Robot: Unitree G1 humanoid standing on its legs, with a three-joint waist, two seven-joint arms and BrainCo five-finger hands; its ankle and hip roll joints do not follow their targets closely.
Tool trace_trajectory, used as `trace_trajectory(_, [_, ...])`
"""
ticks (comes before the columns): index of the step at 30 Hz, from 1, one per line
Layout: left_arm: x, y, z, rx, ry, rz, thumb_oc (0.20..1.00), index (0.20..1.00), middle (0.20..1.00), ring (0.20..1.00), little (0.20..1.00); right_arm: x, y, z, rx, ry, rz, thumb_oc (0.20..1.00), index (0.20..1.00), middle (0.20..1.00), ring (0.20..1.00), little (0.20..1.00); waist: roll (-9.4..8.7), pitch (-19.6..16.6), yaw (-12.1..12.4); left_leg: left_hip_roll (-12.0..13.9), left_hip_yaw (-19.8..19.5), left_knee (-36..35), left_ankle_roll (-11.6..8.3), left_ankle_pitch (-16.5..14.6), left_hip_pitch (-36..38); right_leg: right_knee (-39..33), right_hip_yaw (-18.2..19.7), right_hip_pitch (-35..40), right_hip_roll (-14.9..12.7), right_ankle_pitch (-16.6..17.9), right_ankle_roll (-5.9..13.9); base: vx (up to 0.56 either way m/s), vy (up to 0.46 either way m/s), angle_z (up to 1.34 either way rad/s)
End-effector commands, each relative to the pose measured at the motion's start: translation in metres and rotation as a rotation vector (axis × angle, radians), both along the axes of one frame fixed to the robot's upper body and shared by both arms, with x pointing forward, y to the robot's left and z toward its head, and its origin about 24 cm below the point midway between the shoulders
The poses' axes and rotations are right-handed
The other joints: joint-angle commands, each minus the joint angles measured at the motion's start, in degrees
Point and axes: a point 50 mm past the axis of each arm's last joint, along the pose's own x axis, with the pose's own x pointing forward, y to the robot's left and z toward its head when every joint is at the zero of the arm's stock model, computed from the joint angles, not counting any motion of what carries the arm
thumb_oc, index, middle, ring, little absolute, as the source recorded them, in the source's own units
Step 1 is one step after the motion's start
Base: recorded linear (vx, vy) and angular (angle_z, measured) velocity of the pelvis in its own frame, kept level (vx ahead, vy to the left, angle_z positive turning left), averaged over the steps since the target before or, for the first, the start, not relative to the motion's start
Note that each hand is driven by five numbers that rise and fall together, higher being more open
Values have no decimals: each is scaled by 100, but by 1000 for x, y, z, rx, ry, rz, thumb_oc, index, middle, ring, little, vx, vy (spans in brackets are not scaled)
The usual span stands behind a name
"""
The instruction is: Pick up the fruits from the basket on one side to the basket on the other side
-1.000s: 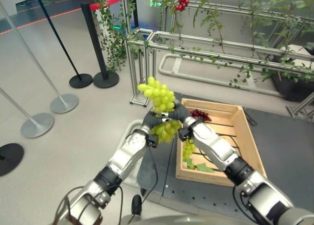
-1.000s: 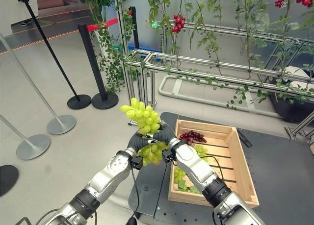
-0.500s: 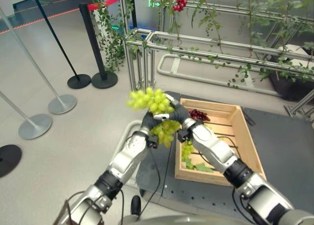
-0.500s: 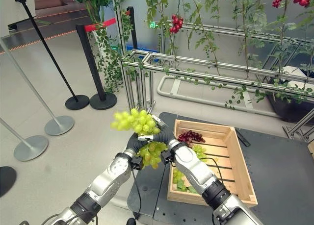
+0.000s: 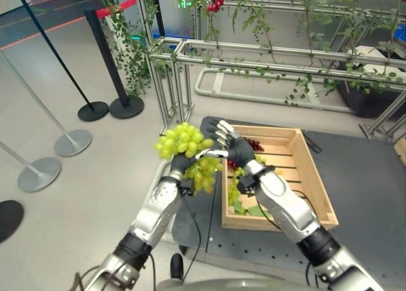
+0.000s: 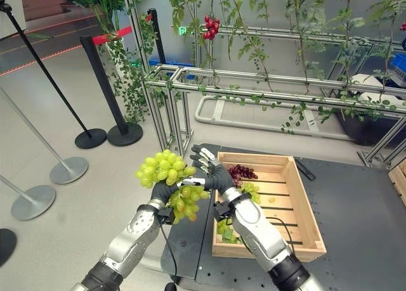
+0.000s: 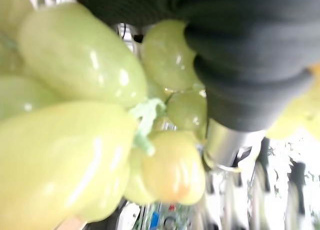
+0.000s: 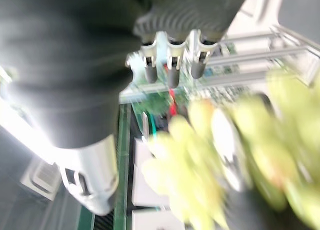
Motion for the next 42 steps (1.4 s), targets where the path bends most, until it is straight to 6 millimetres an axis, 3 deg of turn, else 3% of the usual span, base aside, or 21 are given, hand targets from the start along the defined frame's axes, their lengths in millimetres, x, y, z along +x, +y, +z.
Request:
trace_trajectory(1, [13, 12, 37, -57, -184, 21, 200, 200, 200, 200, 200, -5, -17, 38, 54, -215, -72, 1000, 1000, 1000, 1000, 1000, 48, -151, -102, 178, -161, 379, -79, -1203, 638, 27, 149, -598, 213, 484, -169, 30, -195, 6])
trace_trajectory(10, [-20, 47, 15, -135, -132, 137, 200, 200, 200, 200, 200, -25, -65, 17, 43, -163, -245, 1000, 1000, 1000, 1000, 1000, 369, -15, -145, 687, -444, 677, -373, -963, 601, -277, -53, -154, 717, 305, -552, -14, -183, 15])
trace_trajectory(14, [-31, 58, 9, -155, -114, 182, 200, 200, 200, 200, 200, -30, -79, 8, 32, -128, -303, 1000, 1000, 1000, 1000, 1000, 473, 165, -70, 869, -614, 739, -520, -613, 389, -448, -246, -58, 883, 296, -668, -92, -141, 29])
trace_trajectory(17, [-35, 62, 7, -148, -109, 198, 200, 200, 200, 200, 200, -31, -84, 6, 26, -127, -334, 1000, 1000, 1000, 1000, 1000, 499, 248, -25, 967, -431, 749, -535, -383, 190, -443, -423, -103, 874, 296, -700, -102, -39, 58])
trace_trajectory(19, [-37, 64, 2, -153, -96, 217, 200, 200, 200, 200, 200, -33, -92, 2, -9, -124, -394, 1000, 1000, 1000, 1000, 1000, 543, 263, -73, 1228, 332, 717, -559, -74, 18, -400, -850, -149, 820, 246, -738, -183, -27, 89])
trace_trajectory(21, [-38, 63, 1, -157, -89, 217, 200, 200, 200, 200, 200, -33, -95, -3, -42, -106, -423, 1000, 1000, 1000, 1000, 1000, 553, 273, -104, 1379, 714, 884, -615, -89, 31, -391, -1089, -141, 781, 250, -737, -111, -23, 112])
trace_trajectory(22, [-38, 63, 1, -157, -89, 217, 200, 200, 200, 200, 200, -33, -95, -3, -42, -106, -423, 1000, 1000, 1000, 1000, 1000, 555, 269, -106, 1380, 711, 885, -615, -88, 23, -392, -1091, -146, 782, 252, -737, -150, 13, 85])
trace_trajectory(27, [-47, 71, 2, -156, -95, 251, 200, 200, 200, 200, 200, -31, -97, -14, -77, -56, -430, 1000, 1000, 1000, 1000, 1000, 410, 214, -46, 1295, 538, 1715, -536, -1035, 499, -185, -1747, -342, 415, 388, -714, -204, 46, 69])
trace_trajectory(30, [-44, 71, 6, -156, -112, 245, 200, 200, 200, 200, 200, -31, -101, -16, -67, -44, -454, 1000, 1000, 1000, 1000, 1000, 374, 106, -121, 1248, 753, 2013, -503, -1409, 797, -83, -2243, -491, 276, 445, -724, -203, 92, 127])
trace_trajectory(31, [-43, 72, 6, -155, -111, 248, 200, 200, 200, 200, 200, -30, -101, -19, -59, -28, -453, 1000, 1000, 1000, 1000, 1000, 398, 33, -124, 1214, 723, 1998, -570, -1652, 978, -49, -2281, -517, 282, 389, -685, -83, 137, 138])
trace_trajectory(33, [-42, 71, 7, -142, -113, 245, 200, 200, 200, 200, 200, -30, -102, -20, -58, -20, -462, 1000, 1000, 1000, 1000, 1000, 397, -39, -140, 1013, 797, 1802, -483, -1999, 1155, 72, -2509, -601, 221, 435, -643, -64, 162, 87])
trace_trajectory(37, [-43, 72, 8, -107, -113, 234, 200, 200, 200, 200, 200, -31, -102, -25, -33, 6, -476, 1000, 1000, 1000, 1000, 1000, 337, -93, -125, 927, 944, 1292, -387, -1967, 1108, 125, -2753, -615, 61, 634, -509, -42, 218, 93])
trace_trajectory(41, [-43, 84, 15, -17, -135, 264, 200, 200, 200, 200, 200, -30, -97, -28, -3, 17, -475, 1000, 1000, 1000, 1000, 1000, 120, -72, 82, 714, 820, 678, -237, -1813, 1094, 215, -2897, -712, -206, 966, -259, -84, 264, 43])
trace_trajectory(42, [-45, 90, 19, 21, -153, 282, 200, 200, 200, 200, 200, -30, -96, -30, 2, 26, -482, 1000, 1000, 1000, 1000, 1000, 49, 0, 151, 555, 743, 303, -150, -1718, 1172, 279, -2937, -751, -363, 1102, -116, -85, 241, 37])
